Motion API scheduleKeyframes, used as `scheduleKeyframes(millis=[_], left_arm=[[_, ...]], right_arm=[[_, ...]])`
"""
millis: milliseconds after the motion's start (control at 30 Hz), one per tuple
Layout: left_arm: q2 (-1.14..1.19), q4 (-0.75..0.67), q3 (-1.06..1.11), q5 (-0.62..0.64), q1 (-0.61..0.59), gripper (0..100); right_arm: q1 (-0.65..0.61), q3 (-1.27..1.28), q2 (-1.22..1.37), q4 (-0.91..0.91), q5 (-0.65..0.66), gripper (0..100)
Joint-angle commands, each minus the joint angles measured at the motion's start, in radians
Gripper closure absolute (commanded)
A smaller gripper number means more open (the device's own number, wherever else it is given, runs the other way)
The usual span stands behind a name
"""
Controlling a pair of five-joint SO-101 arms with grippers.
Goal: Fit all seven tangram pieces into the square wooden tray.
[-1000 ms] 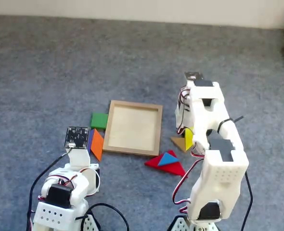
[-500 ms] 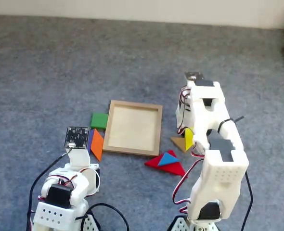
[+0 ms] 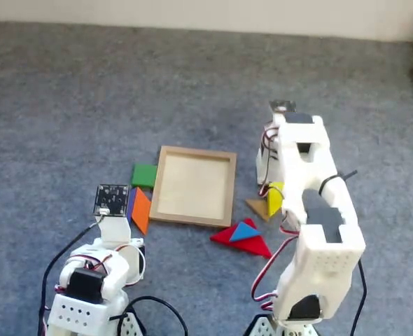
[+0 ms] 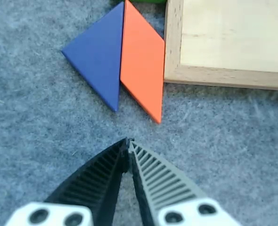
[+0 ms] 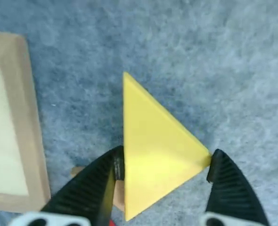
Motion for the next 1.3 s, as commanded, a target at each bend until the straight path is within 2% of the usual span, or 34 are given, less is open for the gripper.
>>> scheduleKeyframes(millis=[0,200,467,567,733,867,1033,1267], left_arm=[[-0.042,0.005,0.021,-0.002,-0.008,99],[-0.042,0.005,0.021,-0.002,-0.008,99],[-0.042,0.005,0.021,-0.002,-0.008,99],[-0.042,0.005,0.021,-0.002,-0.008,99],[-0.042,0.005,0.021,-0.002,-0.008,99],[-0.042,0.005,0.021,-0.002,-0.008,99],[-0.042,0.005,0.021,-0.002,-0.008,99],[-0.042,0.005,0.021,-0.002,-0.008,99]], right_arm=[[-0.012,-0.001,-0.088,0.010,0.011,78.1],[-0.013,-0.004,-0.094,0.015,0.005,78.2],[-0.091,-0.088,-0.091,0.111,0.002,78.2],[-0.085,-0.102,-0.088,0.107,-0.035,77.6],[-0.044,-0.099,-0.085,0.102,-0.038,64.7],[-0.022,-0.091,-0.081,0.068,0.017,63.0],[-0.025,-0.041,0.004,0.002,0.025,63.0],[-0.022,-0.044,0.114,-0.005,0.080,63.0]])
